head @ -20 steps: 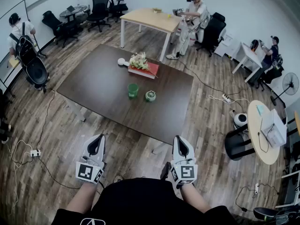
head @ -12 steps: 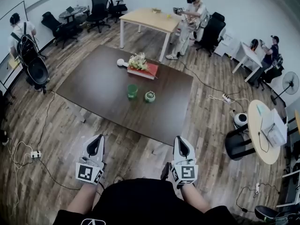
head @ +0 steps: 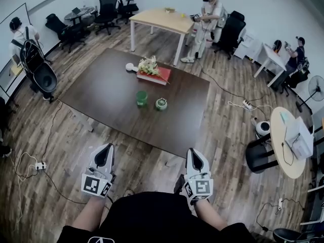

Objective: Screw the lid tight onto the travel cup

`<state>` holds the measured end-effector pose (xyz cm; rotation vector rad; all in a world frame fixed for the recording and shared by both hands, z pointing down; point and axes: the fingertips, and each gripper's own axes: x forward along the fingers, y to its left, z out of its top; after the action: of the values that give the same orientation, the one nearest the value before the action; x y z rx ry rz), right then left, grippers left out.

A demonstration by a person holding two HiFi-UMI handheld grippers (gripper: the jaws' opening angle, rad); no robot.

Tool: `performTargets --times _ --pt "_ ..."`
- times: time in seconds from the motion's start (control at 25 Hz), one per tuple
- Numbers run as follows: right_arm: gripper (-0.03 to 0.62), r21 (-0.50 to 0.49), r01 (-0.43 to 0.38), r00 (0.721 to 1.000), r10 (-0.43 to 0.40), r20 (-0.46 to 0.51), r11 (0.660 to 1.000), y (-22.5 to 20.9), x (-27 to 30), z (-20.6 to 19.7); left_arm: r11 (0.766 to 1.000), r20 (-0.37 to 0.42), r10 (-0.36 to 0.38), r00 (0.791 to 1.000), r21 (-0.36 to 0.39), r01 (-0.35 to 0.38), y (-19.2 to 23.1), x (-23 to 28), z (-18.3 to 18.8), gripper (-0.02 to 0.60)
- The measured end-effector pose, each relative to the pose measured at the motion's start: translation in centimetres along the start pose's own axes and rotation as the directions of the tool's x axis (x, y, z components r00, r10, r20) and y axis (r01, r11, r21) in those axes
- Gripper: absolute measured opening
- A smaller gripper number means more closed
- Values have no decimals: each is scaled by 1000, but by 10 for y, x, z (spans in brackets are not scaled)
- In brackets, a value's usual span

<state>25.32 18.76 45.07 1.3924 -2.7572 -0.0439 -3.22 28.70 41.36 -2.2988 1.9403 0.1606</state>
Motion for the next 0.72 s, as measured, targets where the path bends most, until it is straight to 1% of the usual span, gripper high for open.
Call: performTargets --times 0.08,0.24,0.4,0.56,0.72 --pt "8 0 -23 1000 23 7 1000 -4 3 -1 1000 -4 2 1000 -3 -2 -5 7 -1 0" --pt "8 -5 -75 997 75 27 997 -17 18 -4 999 -29 31 999 34 -30 -14 22 -10 0" --pt "8 0 -93 995 93 27 996 -29 37 -10 998 -51 56 997 36 -54 -13 35 -18 0" --pt "8 9 -88 996 88 14 996 -35 66 -14 998 -67 56 996 41 -53 5 56 -26 0" --pt "8 -3 -76 997 76 -9 997 -38 112 -15 999 -55 40 998 34 -38 38 96 -37 0"
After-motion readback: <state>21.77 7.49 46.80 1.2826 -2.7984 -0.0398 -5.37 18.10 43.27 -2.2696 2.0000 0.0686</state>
